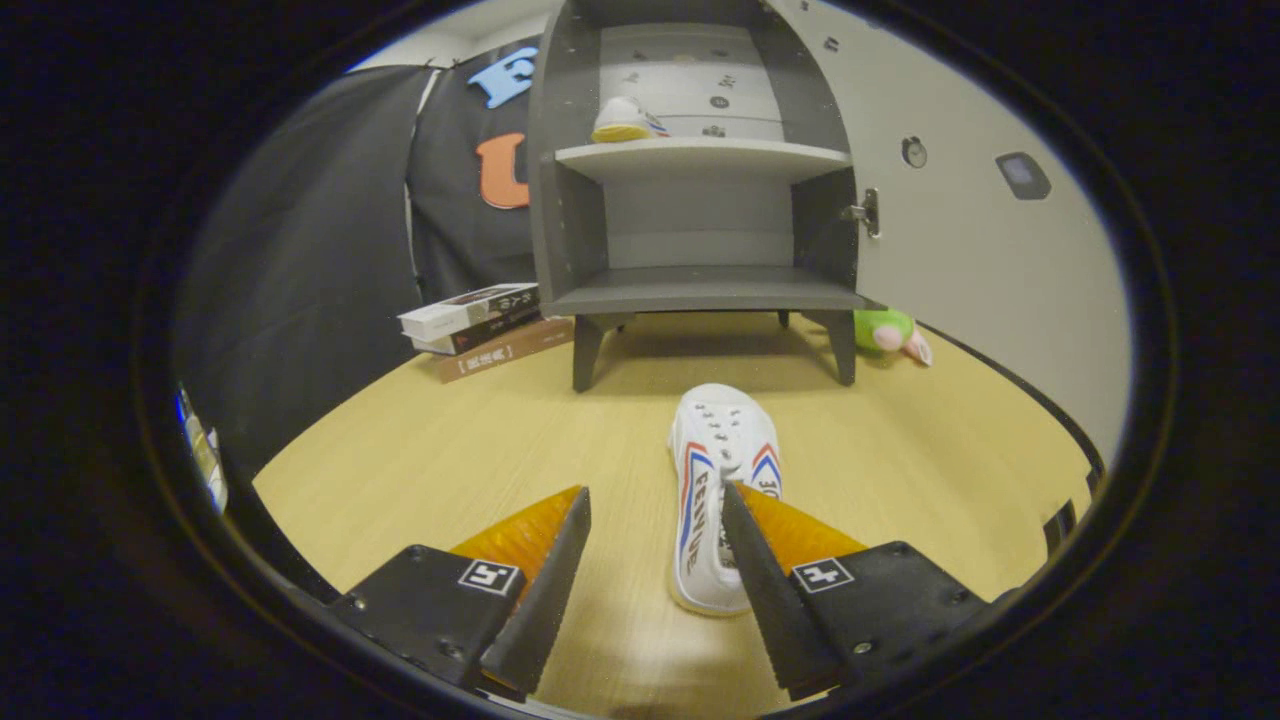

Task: Open the shoe cabinet door, grab the shoes and put them into the shoe cabinet, then close the shoe cabinet door.

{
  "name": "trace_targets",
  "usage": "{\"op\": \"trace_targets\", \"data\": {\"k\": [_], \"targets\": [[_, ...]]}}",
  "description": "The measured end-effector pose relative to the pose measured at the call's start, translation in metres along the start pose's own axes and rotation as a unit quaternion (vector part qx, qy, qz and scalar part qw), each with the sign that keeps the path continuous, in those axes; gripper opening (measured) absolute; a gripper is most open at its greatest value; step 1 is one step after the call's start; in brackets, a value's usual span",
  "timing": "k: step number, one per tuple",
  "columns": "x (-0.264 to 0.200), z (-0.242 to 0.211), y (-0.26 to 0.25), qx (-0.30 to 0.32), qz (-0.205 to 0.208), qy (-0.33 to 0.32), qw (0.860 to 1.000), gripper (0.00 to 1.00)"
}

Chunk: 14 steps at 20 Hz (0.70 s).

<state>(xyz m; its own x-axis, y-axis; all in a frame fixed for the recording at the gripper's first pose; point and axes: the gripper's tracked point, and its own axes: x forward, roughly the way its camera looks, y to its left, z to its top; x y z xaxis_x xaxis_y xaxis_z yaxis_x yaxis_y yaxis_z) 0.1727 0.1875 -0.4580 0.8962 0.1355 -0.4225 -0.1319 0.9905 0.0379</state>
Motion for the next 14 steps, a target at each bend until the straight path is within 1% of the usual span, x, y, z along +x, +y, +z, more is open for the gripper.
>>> {"op": "trace_targets", "data": {"k": [1, 3, 4, 5, 6, 7, 8, 9, 10, 11, 12, 13, 14], "targets": [[0.005, -0.004, 0.000, 0.010, -0.007, 0.013, 1.000, 0.78], [0.017, -0.006, 0.005, 0.034, -0.009, 0.035, 0.999, 0.65], [0.023, -0.010, 0.008, 0.053, -0.007, 0.059, 0.997, 0.65], [0.032, -0.013, 0.009, 0.073, -0.008, 0.081, 0.994, 0.62], [0.043, -0.017, 0.006, 0.085, -0.010, 0.099, 0.991, 0.62], [0.054, -0.019, 0.000, 0.091, -0.024, 0.107, 0.990, 0.60], [0.061, -0.013, 0.002, 0.099, -0.027, 0.095, 0.990, 0.59], [0.065, -0.011, -0.007, 0.103, -0.039, 0.076, 0.991, 0.49], [0.063, -0.009, -0.012, 0.098, -0.036, 0.063, 0.993, 0.41], [0.065, -0.009, -0.012, 0.084, -0.035, 0.050, 0.995, 0.19], [0.067, -0.009, -0.012, 0.071, -0.030, 0.045, 0.996, 0.18], [0.068, -0.008, -0.011, 0.067, -0.027, 0.044, 0.996, 0.15], [0.067, -0.008, -0.010, 0.069, -0.024, 0.044, 0.996, 0.14]]}}
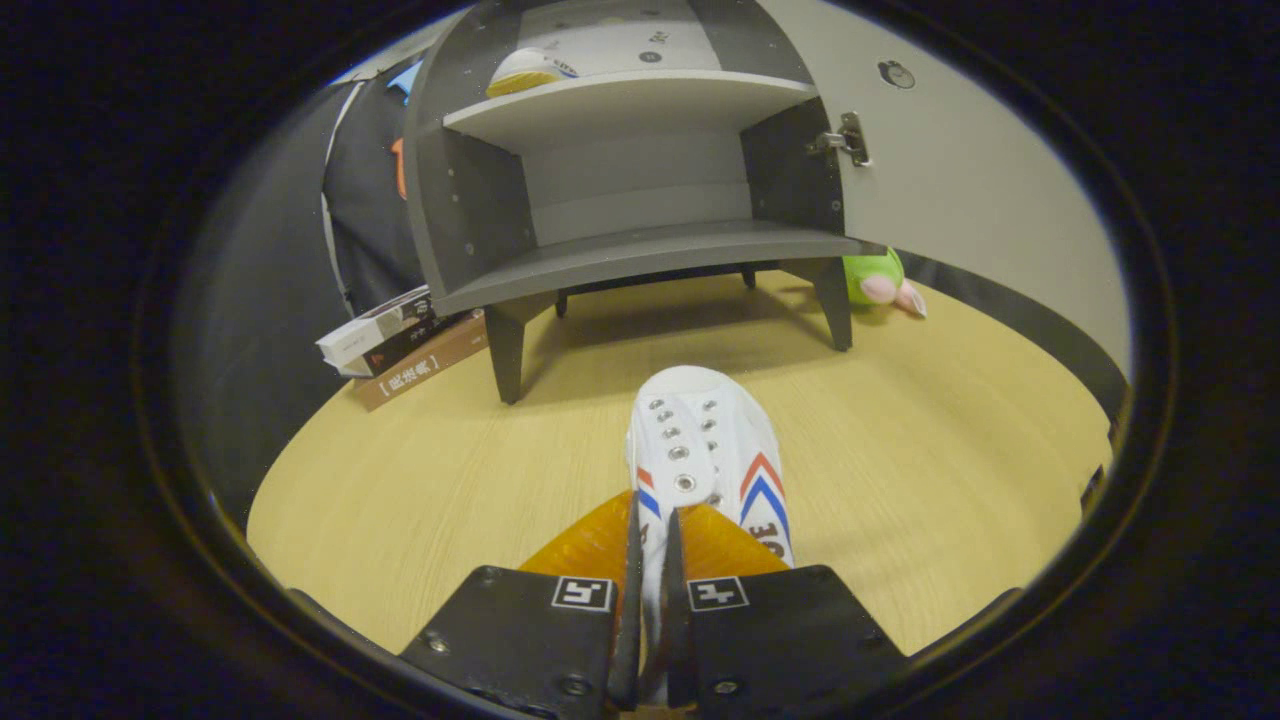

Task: Open the shoe cabinet door, grab the shoes and put them into the shoe cabinet, then close the shoe cabinet door.

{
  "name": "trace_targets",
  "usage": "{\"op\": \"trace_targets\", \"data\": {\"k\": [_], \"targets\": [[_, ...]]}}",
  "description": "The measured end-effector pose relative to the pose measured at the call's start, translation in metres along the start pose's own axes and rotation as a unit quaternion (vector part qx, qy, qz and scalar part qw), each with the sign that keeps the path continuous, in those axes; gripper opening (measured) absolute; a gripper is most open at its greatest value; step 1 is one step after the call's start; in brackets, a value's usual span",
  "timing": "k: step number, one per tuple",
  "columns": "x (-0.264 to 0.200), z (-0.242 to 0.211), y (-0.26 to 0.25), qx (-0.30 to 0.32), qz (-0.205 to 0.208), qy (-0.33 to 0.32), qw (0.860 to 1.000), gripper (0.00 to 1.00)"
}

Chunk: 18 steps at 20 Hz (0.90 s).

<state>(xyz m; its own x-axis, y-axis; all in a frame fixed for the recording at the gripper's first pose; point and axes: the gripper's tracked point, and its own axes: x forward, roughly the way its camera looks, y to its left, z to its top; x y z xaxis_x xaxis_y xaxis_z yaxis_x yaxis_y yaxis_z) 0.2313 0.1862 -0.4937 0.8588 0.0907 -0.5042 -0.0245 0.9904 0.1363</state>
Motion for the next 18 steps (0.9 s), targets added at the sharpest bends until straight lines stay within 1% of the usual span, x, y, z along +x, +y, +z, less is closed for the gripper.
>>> {"op": "trace_targets", "data": {"k": [3, 5, 7, 13, 18], "targets": [[-0.002, 0.007, 0.000, 0.004, 0.013, -0.017, 1.000, 0.12], [-0.005, 0.012, 0.001, -0.012, 0.021, -0.034, 0.999, 0.07], [-0.016, 0.011, -0.002, -0.019, 0.026, -0.037, 0.999, 0.06], [-0.067, 0.025, 0.003, -0.040, 0.045, -0.055, 0.997, 0.05], [-0.124, 0.055, 0.011, -0.067, 0.064, -0.087, 0.992, 0.05]]}}
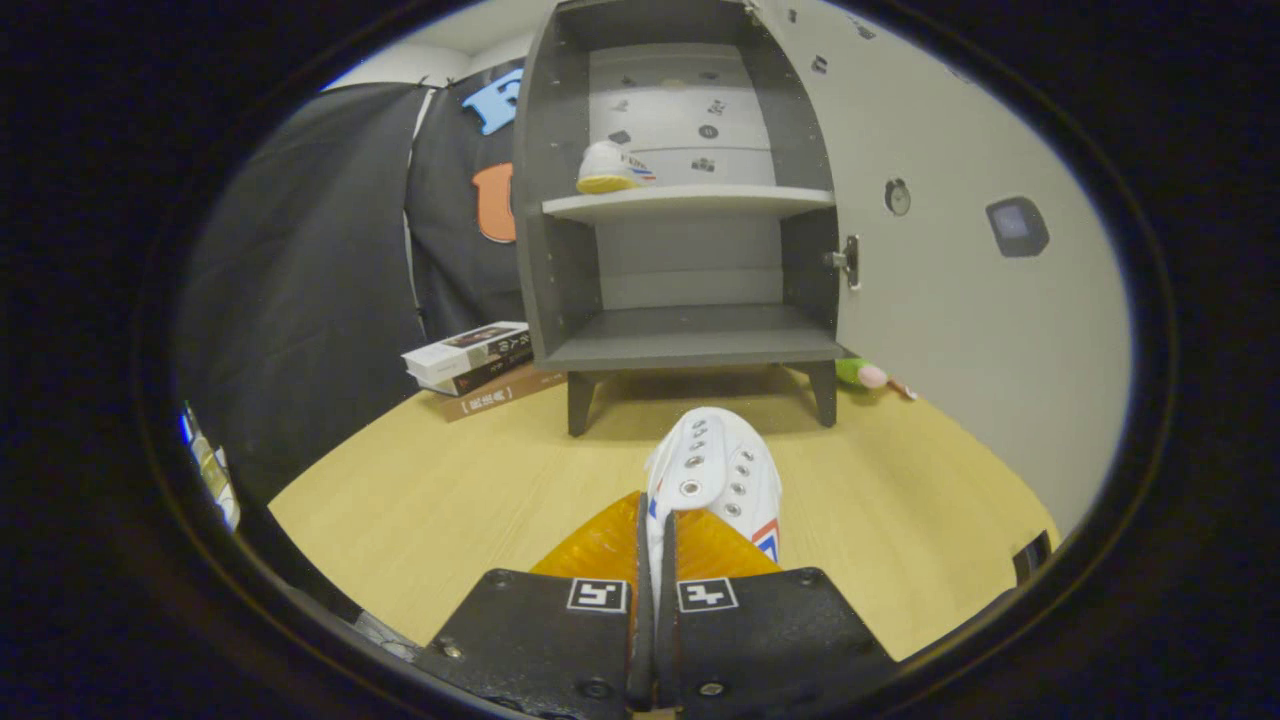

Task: Open the shoe cabinet door, grab the shoes and put them into the shoe cabinet, then close the shoe cabinet door.

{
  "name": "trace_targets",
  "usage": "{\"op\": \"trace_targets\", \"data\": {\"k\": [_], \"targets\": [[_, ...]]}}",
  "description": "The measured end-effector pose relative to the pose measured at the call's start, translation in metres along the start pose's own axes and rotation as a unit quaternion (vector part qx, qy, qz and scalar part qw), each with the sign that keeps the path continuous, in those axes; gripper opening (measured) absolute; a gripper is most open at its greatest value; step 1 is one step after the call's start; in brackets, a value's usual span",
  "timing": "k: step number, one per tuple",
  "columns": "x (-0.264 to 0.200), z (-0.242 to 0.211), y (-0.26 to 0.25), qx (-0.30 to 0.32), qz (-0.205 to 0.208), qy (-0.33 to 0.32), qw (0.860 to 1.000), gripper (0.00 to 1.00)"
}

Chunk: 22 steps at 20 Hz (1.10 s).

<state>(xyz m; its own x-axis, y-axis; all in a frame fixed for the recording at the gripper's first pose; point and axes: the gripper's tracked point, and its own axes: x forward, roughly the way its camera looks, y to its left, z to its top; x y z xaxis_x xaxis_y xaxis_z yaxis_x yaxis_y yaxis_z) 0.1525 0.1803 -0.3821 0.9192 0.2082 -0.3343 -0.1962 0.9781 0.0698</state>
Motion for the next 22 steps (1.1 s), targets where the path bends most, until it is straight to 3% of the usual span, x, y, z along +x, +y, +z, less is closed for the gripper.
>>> {"op": "trace_targets", "data": {"k": [9, 22], "targets": [[-0.045, 0.129, -0.003, -0.037, 0.017, -0.074, 0.996, 0.05], [-0.007, 0.364, -0.011, -0.121, -0.021, -0.144, 0.982, 0.05]]}}
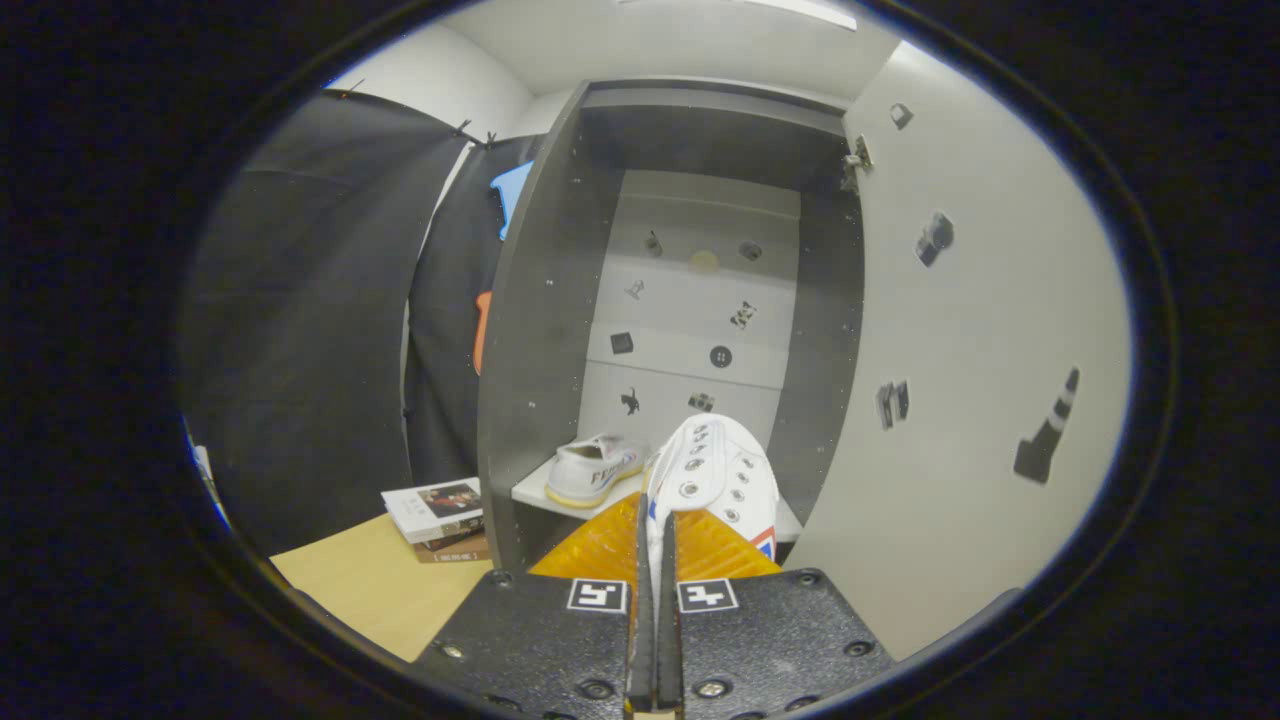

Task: Open the shoe cabinet door, grab the shoes and put them into the shoe cabinet, then close the shoe cabinet door.

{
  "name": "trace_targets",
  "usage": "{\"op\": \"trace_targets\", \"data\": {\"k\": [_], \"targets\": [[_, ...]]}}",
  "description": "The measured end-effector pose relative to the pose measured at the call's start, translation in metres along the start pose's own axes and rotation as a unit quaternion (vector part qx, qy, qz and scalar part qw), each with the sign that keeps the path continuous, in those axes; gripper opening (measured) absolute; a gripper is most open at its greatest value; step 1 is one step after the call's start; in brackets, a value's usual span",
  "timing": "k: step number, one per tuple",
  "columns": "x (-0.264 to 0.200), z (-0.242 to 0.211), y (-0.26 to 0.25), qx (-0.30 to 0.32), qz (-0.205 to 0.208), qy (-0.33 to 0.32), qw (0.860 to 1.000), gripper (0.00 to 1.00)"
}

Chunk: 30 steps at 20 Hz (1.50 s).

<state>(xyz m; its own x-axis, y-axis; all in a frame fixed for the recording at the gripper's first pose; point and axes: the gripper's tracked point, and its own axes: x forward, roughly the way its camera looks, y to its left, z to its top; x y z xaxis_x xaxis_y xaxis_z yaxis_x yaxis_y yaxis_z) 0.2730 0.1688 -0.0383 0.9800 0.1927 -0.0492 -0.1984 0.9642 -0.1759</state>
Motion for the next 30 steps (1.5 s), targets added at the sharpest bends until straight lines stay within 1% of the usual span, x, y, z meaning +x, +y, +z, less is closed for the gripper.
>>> {"op": "trace_targets", "data": {"k": [4, 7, 8, 11, 13, 16, 19, 22, 24, 26, 28, 29, 30], "targets": [[0.045, 0.041, -0.006, -0.023, -0.006, -0.017, 1.000, 0.05], [0.086, 0.047, -0.006, -0.062, 0.004, -0.017, 0.998, 0.05], [0.100, 0.044, -0.005, -0.066, 0.010, -0.016, 0.998, 0.05], [0.144, 0.021, -0.010, -0.060, 0.016, 0.005, 0.998, 0.05], [0.178, 0.002, -0.021, -0.056, 0.012, 0.028, 0.998, 0.05], [0.220, -0.028, -0.037, -0.071, 0.005, 0.061, 0.996, 0.05], [0.243, -0.050, -0.038, -0.061, 0.017, 0.081, 0.995, 0.06], [0.249, -0.068, -0.025, -0.036, 0.039, 0.105, 0.993, 0.07], [0.249, -0.079, -0.024, -0.030, 0.034, 0.120, 0.992, 0.11], [0.253, -0.070, -0.027, -0.015, 0.005, 0.098, 0.995, 0.32], [0.245, -0.072, -0.025, -0.018, -0.013, 0.100, 0.995, 0.54], [0.239, -0.066, -0.026, -0.026, -0.023, 0.098, 0.995, 0.65], [0.232, -0.061, -0.027, -0.032, -0.035, 0.093, 0.995, 0.65]]}}
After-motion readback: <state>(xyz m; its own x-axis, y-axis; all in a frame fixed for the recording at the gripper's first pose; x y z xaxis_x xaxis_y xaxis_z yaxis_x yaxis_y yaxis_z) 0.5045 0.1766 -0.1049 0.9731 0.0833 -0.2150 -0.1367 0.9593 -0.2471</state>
